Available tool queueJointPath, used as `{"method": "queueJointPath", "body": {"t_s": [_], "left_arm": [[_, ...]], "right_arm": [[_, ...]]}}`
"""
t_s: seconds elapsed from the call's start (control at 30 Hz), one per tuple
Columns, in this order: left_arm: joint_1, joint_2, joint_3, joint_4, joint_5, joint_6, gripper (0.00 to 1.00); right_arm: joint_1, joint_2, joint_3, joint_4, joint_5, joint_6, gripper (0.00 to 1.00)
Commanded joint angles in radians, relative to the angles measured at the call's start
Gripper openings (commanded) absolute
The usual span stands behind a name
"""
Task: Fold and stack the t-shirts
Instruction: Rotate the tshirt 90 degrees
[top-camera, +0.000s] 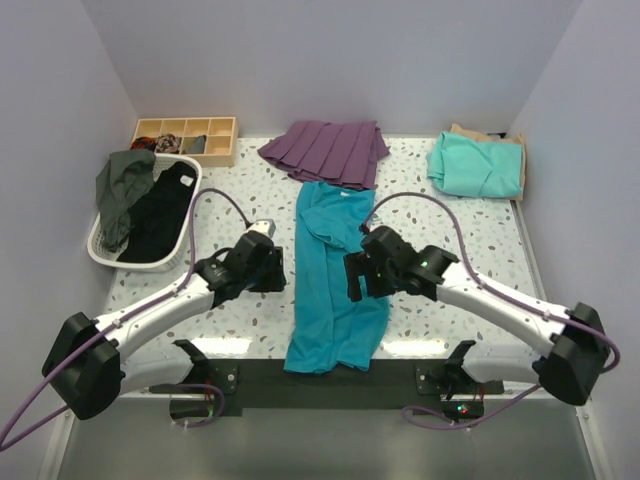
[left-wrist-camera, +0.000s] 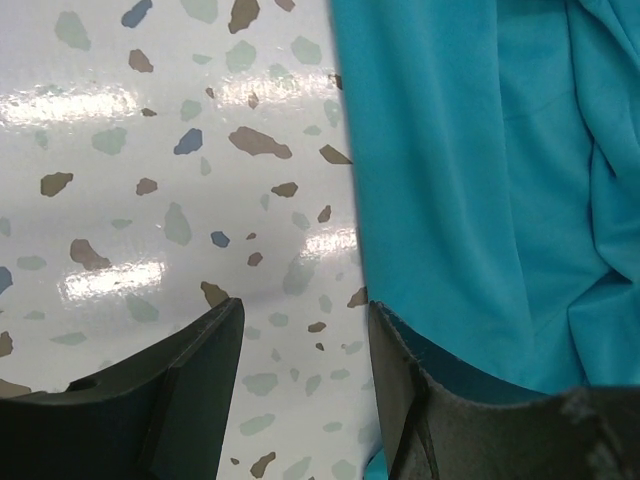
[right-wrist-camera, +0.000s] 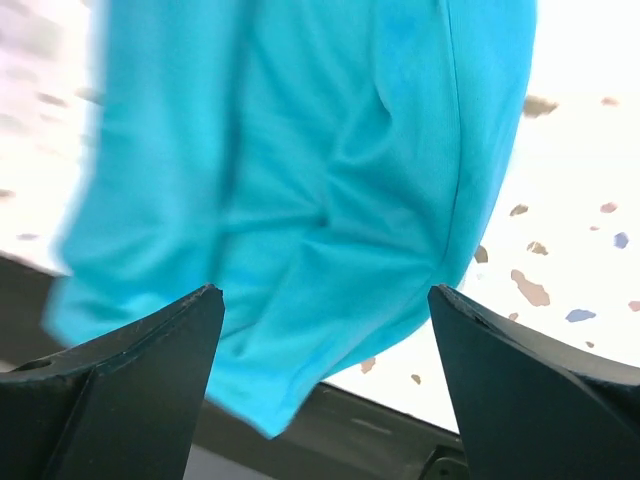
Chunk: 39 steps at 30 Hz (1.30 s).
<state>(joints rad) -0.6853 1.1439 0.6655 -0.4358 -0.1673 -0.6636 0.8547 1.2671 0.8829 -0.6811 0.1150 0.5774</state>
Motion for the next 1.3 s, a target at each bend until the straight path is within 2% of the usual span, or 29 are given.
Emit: {"method": "queueJointPath", "body": {"t_s": [0.0, 0.1, 0.23, 0.37, 0.53, 0.7, 0.83, 1.07, 1.27], "left_arm": [[-0.013, -0.042, 0.043, 0.0, 0.115, 0.061, 0.57], [-0.06, -0.103, -0.013, -0.014, 0.143, 0.027, 0.57], [-0.135, -0.203, -0.154, 0.005, 0.187, -0.094, 0.57], [-0.241, -0.289, -0.234, -0.032, 0.17, -0.198, 0.57], [-0.407, -0.335, -0.29, -0.05, 0.095, -0.336, 0.57], [-0.558, -0.216, -0.28, -0.005, 0.022, -0.406, 0.57], [-0.629, -0.128, -0.267, 0.008, -0.024, -0.459, 0.56], [-0.643, -0.154, -0.299, 0.045, -0.061, -0.501, 0.57], [-0.643, -0.132, -0.293, 0.068, -0.044, -0.484, 0.57]], "right_arm": [[-0.025, -0.132, 0.088, -0.125, 0.038, -0.01, 0.89], [-0.028, -0.179, 0.036, -0.155, -0.023, 0.042, 0.88], [-0.026, -0.287, -0.174, -0.046, -0.156, 0.139, 0.81], [-0.023, -0.447, -0.3, -0.026, -0.228, 0.232, 0.75], [-0.022, -0.561, -0.395, -0.049, -0.274, 0.269, 0.74], [-0.02, -0.554, -0.466, -0.014, -0.319, 0.299, 0.72], [-0.02, -0.545, -0.51, 0.015, -0.339, 0.303, 0.7], [-0.02, -0.465, -0.587, 0.217, -0.4, 0.326, 0.66], [-0.017, -0.342, -0.601, 0.363, -0.425, 0.323, 0.57]]}}
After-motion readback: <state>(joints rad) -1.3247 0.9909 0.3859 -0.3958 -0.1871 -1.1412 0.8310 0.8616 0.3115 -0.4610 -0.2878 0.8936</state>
